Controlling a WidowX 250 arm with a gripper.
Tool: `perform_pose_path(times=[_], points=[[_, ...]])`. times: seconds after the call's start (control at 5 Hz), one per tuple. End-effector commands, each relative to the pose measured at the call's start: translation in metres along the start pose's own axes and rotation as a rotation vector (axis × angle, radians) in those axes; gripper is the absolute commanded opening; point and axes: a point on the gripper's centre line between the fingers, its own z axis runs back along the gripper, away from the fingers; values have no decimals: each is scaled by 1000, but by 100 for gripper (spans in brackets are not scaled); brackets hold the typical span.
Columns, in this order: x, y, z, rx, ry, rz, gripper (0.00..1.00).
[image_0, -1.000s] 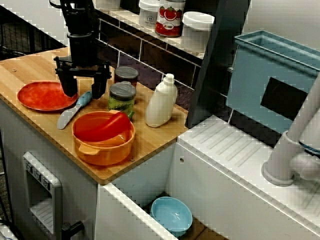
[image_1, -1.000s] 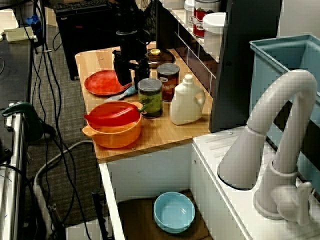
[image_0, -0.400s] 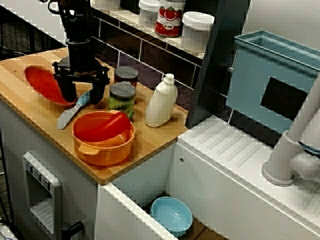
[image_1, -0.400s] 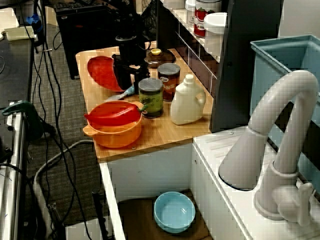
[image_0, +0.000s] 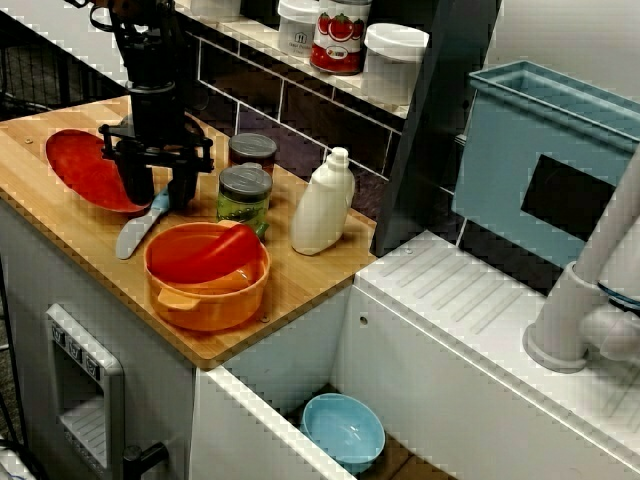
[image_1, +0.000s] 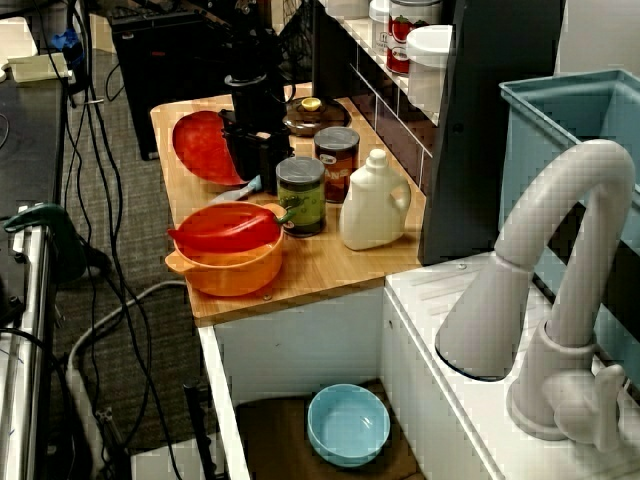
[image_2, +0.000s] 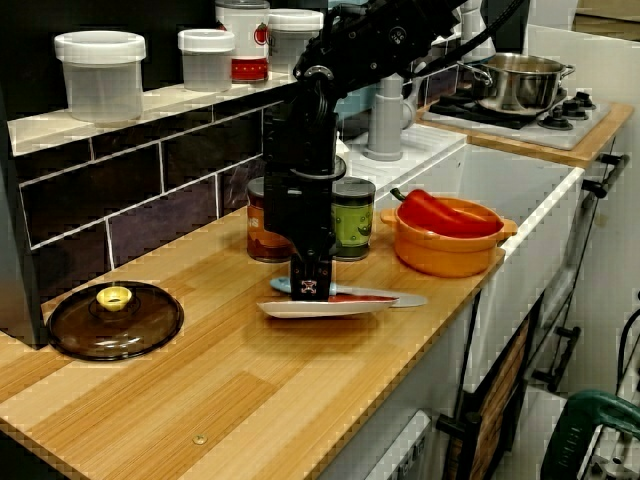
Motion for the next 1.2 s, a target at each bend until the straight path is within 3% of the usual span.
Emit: perform_pose_path(times=[0.0,0.4,0.8,1.0], points=[[-5,4,-3,-3,15,-2,0],[-4,10,22,-43,56,-11,0],[-3,12,73,-117,107,-43,0],[-3,14,85,-146,111,-46,0]])
